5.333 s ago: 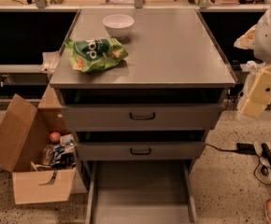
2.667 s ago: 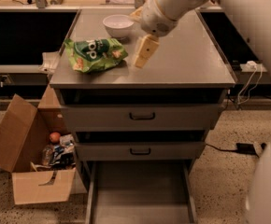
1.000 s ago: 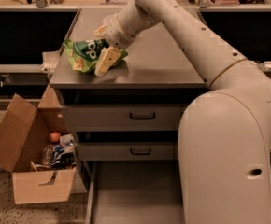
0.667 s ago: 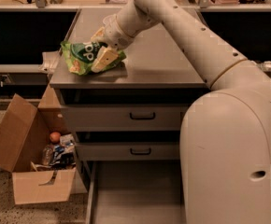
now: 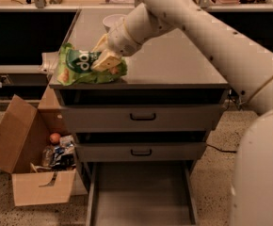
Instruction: Place green rice chip bag into bottom drawer
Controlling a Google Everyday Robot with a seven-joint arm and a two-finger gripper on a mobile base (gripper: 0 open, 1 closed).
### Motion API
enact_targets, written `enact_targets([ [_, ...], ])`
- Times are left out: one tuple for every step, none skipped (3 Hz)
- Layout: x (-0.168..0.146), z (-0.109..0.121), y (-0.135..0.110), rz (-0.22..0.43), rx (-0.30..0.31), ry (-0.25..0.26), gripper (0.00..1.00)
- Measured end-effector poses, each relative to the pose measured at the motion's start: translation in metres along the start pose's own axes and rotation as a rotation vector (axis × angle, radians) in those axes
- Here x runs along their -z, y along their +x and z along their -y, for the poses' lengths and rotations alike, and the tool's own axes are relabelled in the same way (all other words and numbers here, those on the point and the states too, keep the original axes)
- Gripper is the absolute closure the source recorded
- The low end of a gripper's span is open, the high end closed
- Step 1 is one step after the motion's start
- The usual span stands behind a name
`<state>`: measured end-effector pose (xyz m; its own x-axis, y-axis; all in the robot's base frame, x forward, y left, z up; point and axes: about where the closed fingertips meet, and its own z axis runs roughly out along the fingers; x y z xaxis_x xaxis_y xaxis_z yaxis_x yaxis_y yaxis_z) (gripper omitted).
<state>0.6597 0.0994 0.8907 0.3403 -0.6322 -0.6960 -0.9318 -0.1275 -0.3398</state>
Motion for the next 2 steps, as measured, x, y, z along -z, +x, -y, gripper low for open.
enact_targets([
  [0.033, -0.031, -0.013, 0.068, -0.029, 0.032, 1.0],
  [0.06, -0.06, -0.014, 0.135, -0.096, 0.035, 1.0],
])
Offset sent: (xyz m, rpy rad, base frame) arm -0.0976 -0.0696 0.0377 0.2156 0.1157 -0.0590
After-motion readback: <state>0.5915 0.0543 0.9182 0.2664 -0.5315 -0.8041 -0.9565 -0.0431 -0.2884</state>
